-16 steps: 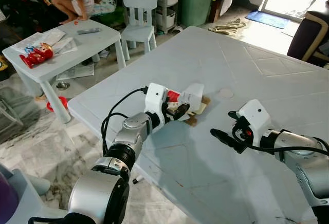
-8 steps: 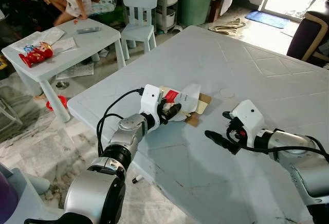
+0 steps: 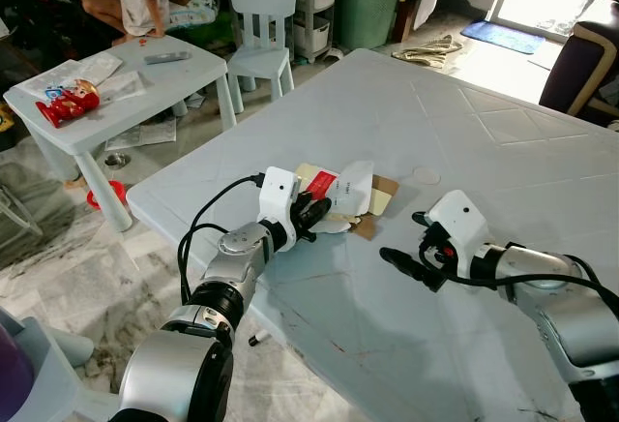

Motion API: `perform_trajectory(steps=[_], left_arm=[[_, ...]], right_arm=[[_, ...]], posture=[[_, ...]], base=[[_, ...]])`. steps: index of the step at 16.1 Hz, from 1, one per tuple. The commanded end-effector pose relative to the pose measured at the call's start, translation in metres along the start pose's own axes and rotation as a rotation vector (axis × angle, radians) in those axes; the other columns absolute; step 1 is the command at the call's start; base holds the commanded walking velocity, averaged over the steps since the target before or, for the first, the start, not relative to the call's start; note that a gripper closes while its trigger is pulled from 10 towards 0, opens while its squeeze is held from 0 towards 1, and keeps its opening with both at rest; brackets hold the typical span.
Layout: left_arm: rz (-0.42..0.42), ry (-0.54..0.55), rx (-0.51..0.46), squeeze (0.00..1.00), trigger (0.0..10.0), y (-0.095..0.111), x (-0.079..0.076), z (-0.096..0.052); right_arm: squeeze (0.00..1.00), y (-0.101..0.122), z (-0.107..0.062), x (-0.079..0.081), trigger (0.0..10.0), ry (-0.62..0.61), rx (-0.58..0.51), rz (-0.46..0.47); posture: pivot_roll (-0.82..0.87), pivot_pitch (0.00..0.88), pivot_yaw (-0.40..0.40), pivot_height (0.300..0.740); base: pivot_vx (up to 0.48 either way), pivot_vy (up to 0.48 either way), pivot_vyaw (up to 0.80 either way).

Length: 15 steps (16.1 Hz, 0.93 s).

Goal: Picking trash to rubbish bin

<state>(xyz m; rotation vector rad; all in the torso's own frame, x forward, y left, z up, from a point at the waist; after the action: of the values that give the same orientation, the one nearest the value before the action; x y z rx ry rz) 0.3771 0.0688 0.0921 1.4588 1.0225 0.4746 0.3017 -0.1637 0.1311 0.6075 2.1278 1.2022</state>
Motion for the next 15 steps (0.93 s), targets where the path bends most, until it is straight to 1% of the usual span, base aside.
perform_trajectory(steps=[1, 7, 10, 11, 12, 13, 15], left_arm=[[-0.012, 0.033, -0.011, 0.00, 0.0, -0.002, 0.006, -0.003], [-0.035, 0.055, -0.051, 0.00, 0.0, -0.002, 0.008, -0.006], [-0.041, 0.069, -0.078, 0.00, 0.0, 0.001, 0.010, -0.007], [-0.042, 0.077, -0.100, 0.00, 0.0, 0.002, 0.011, -0.008], [-0.048, 0.081, -0.141, 0.00, 0.0, 0.006, 0.011, -0.010], [-0.049, 0.085, -0.155, 0.00, 0.0, 0.007, 0.011, -0.011], [-0.046, 0.102, -0.220, 0.00, 0.0, 0.012, 0.012, -0.016]], right_arm=[[1.00, 0.002, 0.001, -0.002, 10.0, 0.002, -0.008, -0.019], [1.00, 0.001, 0.003, -0.002, 10.0, 0.008, -0.008, -0.031], [1.00, 0.001, 0.004, -0.003, 10.0, 0.007, -0.009, -0.034], [1.00, 0.001, 0.005, -0.002, 10.0, 0.008, -0.009, -0.034], [1.00, 0.000, 0.005, -0.002, 10.0, 0.008, -0.010, -0.034], [1.00, 0.000, 0.005, -0.002, 10.0, 0.005, -0.011, -0.034], [1.00, 0.000, 0.008, -0.005, 10.0, -0.016, -0.020, -0.033]], posture=[[-0.05, 0.053, -0.042, 0.740], [-0.05, 0.047, -0.046, 0.740], [-0.04, 0.046, -0.048, 0.740], [-0.04, 0.046, -0.048, 0.740], [-0.03, 0.046, -0.048, 0.740], [-0.03, 0.047, -0.049, 0.740], [-0.02, 0.048, -0.050, 0.740]], base=[[0.000, 0.000, 0.00], [0.000, 0.000, 0.00], [0.000, 0.000, 0.00], [0.000, 0.000, 0.00], [0.000, 0.000, 0.00], [0.000, 0.000, 0.00], [0.000, 0.000, 0.00]])
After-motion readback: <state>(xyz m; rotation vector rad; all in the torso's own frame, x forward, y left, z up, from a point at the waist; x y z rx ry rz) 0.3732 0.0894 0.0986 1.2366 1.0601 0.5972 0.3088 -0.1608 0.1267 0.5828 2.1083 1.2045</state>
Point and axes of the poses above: a point about 5 cm out from each wrist's last joint towards the gripper, its own z axis pointing out of the wrist towards the gripper, its own y axis along the axis of the wrist's last joint, x = y × z, the point moved 2 cm from there along z, pointing out of the wrist towards the gripper, and after that the axes turned 7 degrees about -z, right-handed, at the moved point
